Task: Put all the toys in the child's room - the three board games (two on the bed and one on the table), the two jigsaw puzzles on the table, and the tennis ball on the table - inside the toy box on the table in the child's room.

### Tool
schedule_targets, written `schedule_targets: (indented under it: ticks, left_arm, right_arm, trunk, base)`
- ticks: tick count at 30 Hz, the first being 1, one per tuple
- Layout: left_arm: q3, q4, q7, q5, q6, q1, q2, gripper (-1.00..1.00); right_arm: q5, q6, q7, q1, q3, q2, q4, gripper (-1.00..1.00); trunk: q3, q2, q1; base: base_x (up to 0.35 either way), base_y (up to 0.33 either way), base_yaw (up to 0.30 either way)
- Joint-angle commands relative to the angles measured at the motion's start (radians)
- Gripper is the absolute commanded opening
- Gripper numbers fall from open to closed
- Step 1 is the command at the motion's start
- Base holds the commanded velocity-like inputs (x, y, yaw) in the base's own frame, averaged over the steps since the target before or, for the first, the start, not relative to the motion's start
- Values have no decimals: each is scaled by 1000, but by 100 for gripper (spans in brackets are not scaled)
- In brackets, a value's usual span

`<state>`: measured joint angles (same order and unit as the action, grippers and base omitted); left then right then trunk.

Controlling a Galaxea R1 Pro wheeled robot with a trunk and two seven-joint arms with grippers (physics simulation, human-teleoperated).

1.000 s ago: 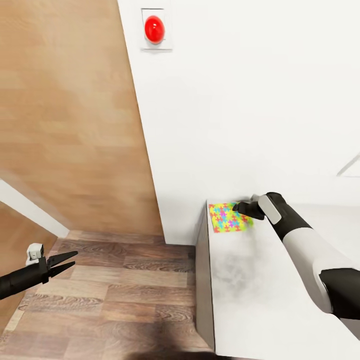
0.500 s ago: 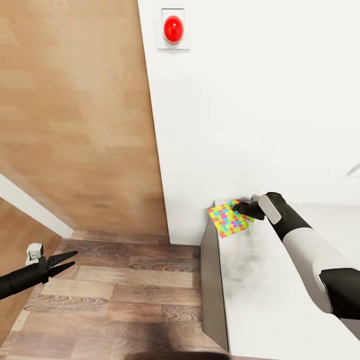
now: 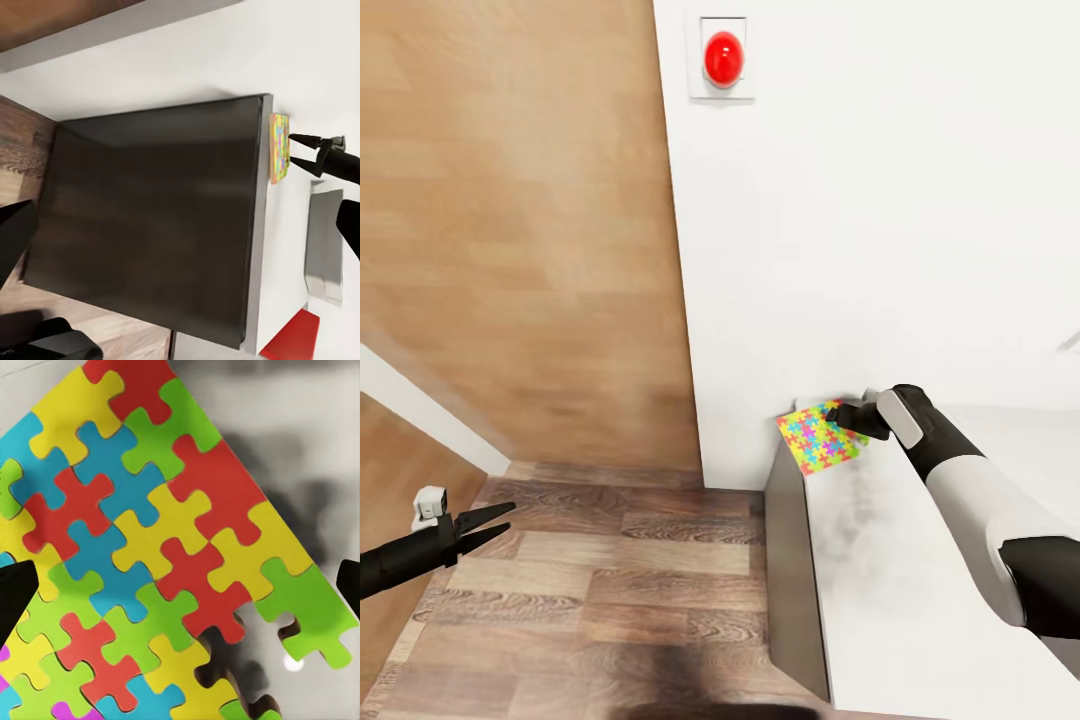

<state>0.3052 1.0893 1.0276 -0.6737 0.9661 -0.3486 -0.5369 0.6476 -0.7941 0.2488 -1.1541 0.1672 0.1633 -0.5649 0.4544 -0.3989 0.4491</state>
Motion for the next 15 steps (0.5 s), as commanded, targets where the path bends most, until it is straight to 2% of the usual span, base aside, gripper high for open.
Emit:
schedule_targets:
  ticks: [1,15]
  left_arm:
    - [0,0,2,0,4,-1,0,100]
    - [0,0,3,0,5,-1,0,100]
  right_arm:
    - [33,1,6,0,8,1,17,100]
    - [33,1,5,0,6,4,14,100]
  trunk:
    - [2,-1,1]
    - [-1,-1,1]
  base:
    - [0,19,0]
    - [0,30,-8]
